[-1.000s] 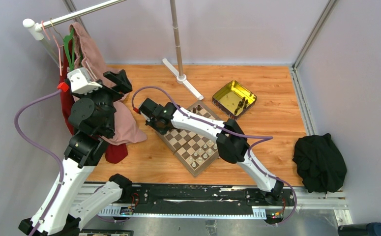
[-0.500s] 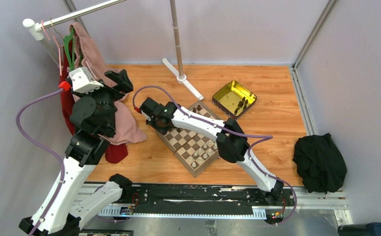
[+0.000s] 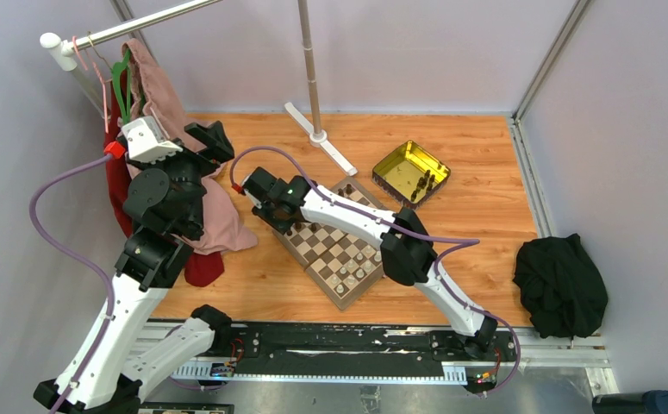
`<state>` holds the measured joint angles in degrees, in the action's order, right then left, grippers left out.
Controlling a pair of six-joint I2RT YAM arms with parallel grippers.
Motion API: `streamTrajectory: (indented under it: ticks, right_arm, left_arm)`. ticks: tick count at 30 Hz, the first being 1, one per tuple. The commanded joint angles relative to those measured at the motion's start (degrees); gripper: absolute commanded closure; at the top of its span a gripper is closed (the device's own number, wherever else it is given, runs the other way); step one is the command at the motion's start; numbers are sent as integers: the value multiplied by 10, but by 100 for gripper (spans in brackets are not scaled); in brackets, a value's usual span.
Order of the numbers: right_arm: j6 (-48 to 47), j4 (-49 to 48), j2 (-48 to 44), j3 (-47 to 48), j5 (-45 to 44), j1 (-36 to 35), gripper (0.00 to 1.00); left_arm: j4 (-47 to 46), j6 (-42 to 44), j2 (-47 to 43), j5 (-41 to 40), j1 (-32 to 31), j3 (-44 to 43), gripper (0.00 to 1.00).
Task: Set up the chess pieces on the board
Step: Place the chess piece on the chessboard, then pick up the chess piece from the storage box.
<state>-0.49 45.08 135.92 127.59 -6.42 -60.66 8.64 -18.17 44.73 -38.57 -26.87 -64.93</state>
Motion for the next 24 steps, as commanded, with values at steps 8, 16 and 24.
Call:
streamTrajectory:
  ticks: [8, 16, 24]
  right_arm:
    - [-11, 10, -6, 46, 1, 5, 64]
    - [-13, 5, -19, 42, -14, 7, 64]
    - [-13, 4, -31, 40, -29, 13, 64]
  left_arm:
    - [6, 19, 5, -8, -5, -35, 0]
    - [12, 19, 6, -8, -5, -49, 0]
    - [17, 18, 3, -6, -5, -67, 0]
